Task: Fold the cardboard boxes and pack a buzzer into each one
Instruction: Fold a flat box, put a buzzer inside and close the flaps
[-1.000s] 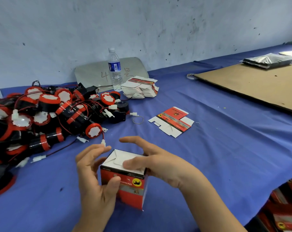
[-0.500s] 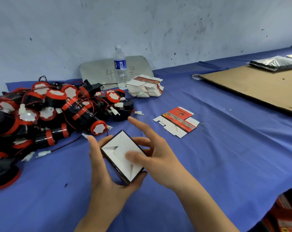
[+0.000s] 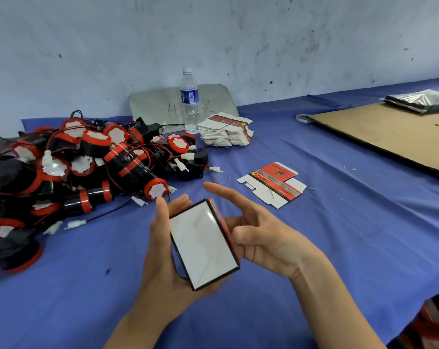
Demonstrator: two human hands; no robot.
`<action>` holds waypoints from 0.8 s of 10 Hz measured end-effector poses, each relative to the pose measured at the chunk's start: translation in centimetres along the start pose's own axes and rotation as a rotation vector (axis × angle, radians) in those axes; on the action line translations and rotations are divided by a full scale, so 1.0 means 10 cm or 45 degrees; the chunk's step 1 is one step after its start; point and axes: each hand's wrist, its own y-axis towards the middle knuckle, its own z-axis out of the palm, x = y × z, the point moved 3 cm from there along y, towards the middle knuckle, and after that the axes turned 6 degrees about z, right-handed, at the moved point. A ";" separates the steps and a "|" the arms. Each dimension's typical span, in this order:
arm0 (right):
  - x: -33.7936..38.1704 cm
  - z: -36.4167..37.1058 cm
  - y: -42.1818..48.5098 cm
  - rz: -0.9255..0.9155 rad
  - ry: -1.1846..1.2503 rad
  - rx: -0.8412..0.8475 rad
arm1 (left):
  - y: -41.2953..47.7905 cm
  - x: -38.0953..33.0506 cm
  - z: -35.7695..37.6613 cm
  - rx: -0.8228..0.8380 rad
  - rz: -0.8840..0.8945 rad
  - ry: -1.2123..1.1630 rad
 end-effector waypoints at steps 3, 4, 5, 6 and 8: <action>0.03 0.03 -0.01 -0.038 -0.246 -0.132 | 0.02 0.11 0.02 0.230 0.029 -0.287; 0.07 0.00 -0.04 -0.185 -0.605 -0.410 | 0.08 0.38 -0.14 0.320 0.039 0.029; 0.05 -0.04 -0.03 -0.331 -1.678 -0.749 | 0.07 0.83 -0.59 -0.229 -0.282 0.651; -0.14 -0.03 0.13 -0.126 -2.243 -0.688 | -0.16 1.23 -1.00 -0.542 -0.921 0.893; -0.29 0.02 0.22 -0.185 -2.056 -0.531 | -0.35 1.49 -1.24 -0.453 -1.301 0.942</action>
